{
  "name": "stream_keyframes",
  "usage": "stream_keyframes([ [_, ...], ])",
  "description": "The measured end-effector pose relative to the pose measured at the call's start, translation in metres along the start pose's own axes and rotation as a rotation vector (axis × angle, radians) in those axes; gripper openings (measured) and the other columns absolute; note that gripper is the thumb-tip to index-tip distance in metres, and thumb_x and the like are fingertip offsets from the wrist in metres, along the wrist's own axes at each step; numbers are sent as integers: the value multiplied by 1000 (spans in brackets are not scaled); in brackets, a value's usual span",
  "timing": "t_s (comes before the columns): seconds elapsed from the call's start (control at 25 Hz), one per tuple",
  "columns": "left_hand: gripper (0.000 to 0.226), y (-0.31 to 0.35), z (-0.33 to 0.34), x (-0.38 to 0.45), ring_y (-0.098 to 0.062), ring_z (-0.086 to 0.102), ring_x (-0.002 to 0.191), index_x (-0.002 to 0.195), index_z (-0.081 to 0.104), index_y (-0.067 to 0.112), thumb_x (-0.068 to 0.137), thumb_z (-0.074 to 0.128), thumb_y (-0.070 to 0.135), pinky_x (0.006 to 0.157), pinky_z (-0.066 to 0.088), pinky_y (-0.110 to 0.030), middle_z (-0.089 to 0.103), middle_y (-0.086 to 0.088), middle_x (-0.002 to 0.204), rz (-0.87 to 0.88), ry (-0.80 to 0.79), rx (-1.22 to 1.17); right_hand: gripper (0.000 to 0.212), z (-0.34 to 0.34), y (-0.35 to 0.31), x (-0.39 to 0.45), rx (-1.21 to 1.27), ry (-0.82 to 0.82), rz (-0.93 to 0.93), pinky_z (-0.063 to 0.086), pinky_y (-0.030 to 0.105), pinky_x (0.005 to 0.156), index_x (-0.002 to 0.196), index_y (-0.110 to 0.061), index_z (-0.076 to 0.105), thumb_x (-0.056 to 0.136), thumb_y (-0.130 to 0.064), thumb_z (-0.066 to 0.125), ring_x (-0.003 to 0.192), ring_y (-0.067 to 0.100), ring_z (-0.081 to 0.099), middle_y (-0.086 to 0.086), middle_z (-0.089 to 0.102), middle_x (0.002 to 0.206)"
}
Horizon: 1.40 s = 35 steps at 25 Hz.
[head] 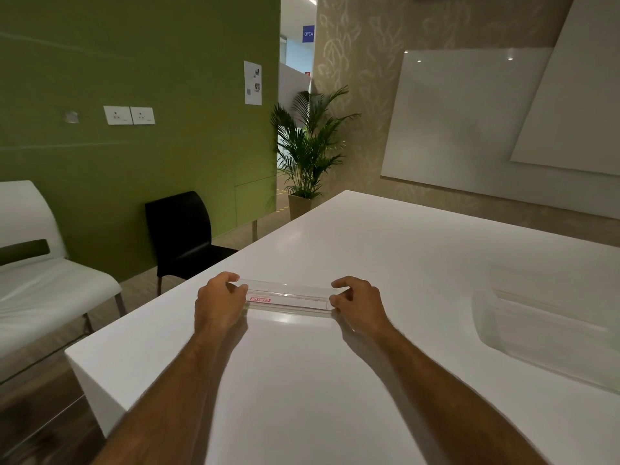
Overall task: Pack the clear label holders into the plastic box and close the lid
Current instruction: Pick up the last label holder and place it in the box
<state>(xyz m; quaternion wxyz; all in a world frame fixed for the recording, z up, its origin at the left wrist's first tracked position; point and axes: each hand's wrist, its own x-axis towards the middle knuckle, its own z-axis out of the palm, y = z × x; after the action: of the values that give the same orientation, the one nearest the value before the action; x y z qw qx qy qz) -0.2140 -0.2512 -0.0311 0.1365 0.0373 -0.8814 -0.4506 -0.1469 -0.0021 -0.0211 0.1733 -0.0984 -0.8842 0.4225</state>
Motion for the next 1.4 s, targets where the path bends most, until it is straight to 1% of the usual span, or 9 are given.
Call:
stream_keyframes([
  [0.12,32,2,0,-2,-29,70,96,123,67,12,92,68,20,87,59,-36,73,-11,114,-20,0,-106,24,-5,0,-5,94,32,34,50,12,64,102,-21,69,81,-10,68,73,10,69,1,73,75],
  [0.28,32,12,2,-5,-24,67,90,122,69,18,90,72,18,84,58,-36,68,-1,92,-32,-27,-232,21,-21,4,-9,188,69,51,59,32,73,95,-23,70,81,-8,67,63,15,71,1,74,70],
  [0.4,24,25,5,-11,-18,65,84,113,75,18,89,72,19,71,50,-25,71,-1,89,-43,-32,-294,21,-39,9,-14,241,63,29,58,34,70,99,-22,72,82,-12,69,62,14,68,2,75,75],
  [0.6,15,43,10,-19,-19,67,83,99,79,12,86,74,18,73,49,-26,74,-2,81,-43,-60,-389,71,-71,24,-28,245,-114,-98,58,28,76,128,-26,57,64,-14,87,91,12,65,-1,67,105],
  [0.68,13,51,12,-23,-19,67,78,95,80,12,85,75,17,67,50,-26,74,-4,79,-44,-92,-402,77,-79,28,-32,198,-88,-114,58,26,75,132,-22,55,64,-6,86,94,14,63,0,65,107],
  [0.84,5,63,21,-31,-18,70,78,83,79,16,82,76,19,90,56,-37,75,-3,78,-21,-147,-411,61,-97,38,-40,129,6,-152,52,17,71,127,-20,61,71,-10,82,89,8,63,-4,67,101],
  [1.04,39,76,30,-35,-25,69,86,74,79,19,81,64,54,90,54,-43,77,-2,81,-18,-229,-434,40,-120,44,-52,57,53,-140,49,12,69,118,-24,67,80,-29,77,84,-1,63,-8,69,98],
  [1.24,63,88,36,-48,-25,58,67,77,78,10,73,58,70,72,47,-38,71,-9,73,49,-347,-463,18,-140,50,-61,70,109,-127,57,43,77,98,-28,70,88,-42,64,82,10,65,-7,71,86],
  [1.4,75,94,41,-63,-20,51,67,84,75,-1,66,63,71,65,42,-34,66,-13,75,193,-522,-554,46,-152,50,-70,99,245,-89,56,49,72,74,-18,61,85,-62,53,74,32,63,1,59,66],
])
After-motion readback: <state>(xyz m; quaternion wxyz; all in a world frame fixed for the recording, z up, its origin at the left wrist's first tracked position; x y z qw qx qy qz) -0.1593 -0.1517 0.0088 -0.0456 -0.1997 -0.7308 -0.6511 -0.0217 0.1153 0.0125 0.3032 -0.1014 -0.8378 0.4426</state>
